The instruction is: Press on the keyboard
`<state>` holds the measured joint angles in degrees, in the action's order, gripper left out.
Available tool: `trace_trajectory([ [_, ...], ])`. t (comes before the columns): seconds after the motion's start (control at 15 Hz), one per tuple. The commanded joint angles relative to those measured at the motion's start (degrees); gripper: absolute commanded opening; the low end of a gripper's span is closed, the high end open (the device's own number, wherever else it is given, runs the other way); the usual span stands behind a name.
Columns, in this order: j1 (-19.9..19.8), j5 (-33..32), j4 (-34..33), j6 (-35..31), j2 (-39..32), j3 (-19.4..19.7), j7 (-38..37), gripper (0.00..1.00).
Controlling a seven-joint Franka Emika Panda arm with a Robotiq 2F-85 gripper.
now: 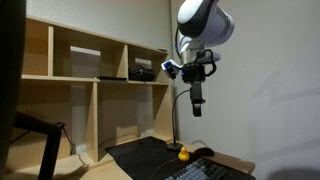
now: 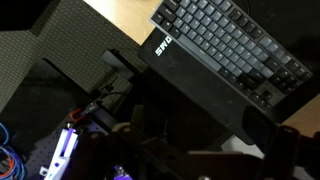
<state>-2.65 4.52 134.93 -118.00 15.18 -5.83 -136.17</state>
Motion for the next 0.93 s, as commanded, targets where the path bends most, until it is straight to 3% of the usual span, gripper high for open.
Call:
trace_trajectory([
  [0.0, -4.24, -0.38, -1.90, -1.46, -5.28, 5.26, -2.26, 1.00],
  [0.27, -7.91, 1.75, -3.93, -3.01, -9.05, 11.51, -5.03, 1.00],
  [0.33, -6.81, 0.17, -1.58, -2.57, -6.69, 10.90, -2.79, 1.00],
  [0.6, -7.60, 0.71, -3.17, -2.59, -8.32, 12.30, -4.31, 1.00],
  [0.73, -7.61, 4.17, -3.82, -5.05, -11.52, 12.61, -8.14, 1.00],
  [0.87, -7.55, 5.49, -2.91, -11.79, -14.07, 12.59, -13.02, 1.00],
])
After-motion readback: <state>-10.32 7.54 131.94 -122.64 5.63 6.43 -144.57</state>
